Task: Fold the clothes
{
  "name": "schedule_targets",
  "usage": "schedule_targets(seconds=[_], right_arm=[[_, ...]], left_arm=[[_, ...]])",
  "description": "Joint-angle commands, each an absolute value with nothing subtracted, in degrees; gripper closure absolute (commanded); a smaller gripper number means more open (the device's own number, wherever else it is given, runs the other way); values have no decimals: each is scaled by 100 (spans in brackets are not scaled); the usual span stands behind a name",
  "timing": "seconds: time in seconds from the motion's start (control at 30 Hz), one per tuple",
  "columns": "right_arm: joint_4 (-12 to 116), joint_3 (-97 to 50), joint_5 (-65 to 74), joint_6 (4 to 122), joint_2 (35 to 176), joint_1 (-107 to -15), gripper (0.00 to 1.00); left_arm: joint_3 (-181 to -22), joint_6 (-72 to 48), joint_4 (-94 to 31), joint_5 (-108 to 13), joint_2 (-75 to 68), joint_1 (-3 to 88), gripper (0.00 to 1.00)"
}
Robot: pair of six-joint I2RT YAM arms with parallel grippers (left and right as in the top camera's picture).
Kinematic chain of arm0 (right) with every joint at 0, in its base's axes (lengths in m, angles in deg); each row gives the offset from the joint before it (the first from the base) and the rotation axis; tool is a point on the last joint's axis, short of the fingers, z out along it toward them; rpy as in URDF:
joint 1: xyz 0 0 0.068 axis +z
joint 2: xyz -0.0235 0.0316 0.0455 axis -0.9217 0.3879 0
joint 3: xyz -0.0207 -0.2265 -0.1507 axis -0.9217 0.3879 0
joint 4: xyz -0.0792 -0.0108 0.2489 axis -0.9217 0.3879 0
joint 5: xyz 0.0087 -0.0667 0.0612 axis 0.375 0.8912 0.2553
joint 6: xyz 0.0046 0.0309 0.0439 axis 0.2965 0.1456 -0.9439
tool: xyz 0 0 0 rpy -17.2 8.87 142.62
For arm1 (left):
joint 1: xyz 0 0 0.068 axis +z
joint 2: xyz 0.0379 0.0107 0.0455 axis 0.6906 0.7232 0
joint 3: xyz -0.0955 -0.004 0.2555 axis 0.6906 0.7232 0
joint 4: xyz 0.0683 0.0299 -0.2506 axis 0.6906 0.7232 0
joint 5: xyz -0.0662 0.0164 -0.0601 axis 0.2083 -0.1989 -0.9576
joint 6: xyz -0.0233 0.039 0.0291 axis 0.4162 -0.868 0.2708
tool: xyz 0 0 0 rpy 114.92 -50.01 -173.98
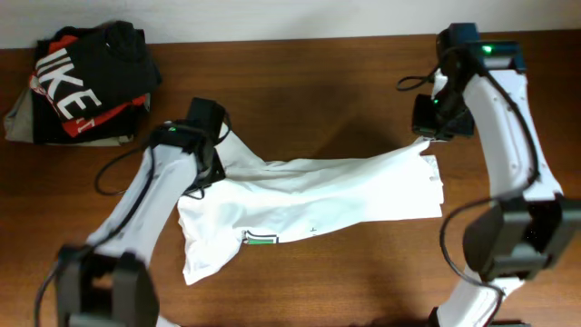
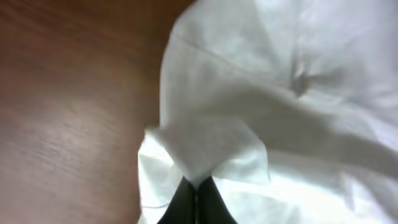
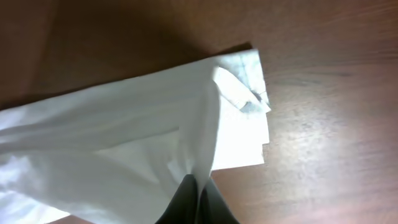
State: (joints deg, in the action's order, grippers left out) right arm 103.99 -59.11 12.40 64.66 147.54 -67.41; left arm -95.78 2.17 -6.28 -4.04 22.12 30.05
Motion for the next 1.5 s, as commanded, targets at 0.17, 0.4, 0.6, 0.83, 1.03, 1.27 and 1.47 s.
schedule_targets(seconds=[0.17,0.4,0.6,0.83,1.03,1.27,1.47], right_arm=[[9916,-5933,1325,6490,15843,-6762,96],[9892,-5933,1325,6490,15843,-6762,96],[9752,-5933,1323,6490,15843,-6762,96],[9617,-5933,1041,6016,15843,-6760,96],[9484,-5911,958,5882,15843,-6756,96],[9029,-5721,984,5887,15845,-6756,96],[9016,-5653,1043,5887,15847,-6756,96]], left_arm=[[-9670,217,-1026,265,3270,3261,99],[-10262,-279,-348,125,2757,3314,1],[-10148,-612,463,-1779,2619,3196,1],[-9305,-406,15,-2002,2619,2643,5],[-9305,-404,159,-2467,2619,2584,9],[-9305,350,194,-2456,2619,2004,16],[-9302,853,6,-1698,2621,2013,17]])
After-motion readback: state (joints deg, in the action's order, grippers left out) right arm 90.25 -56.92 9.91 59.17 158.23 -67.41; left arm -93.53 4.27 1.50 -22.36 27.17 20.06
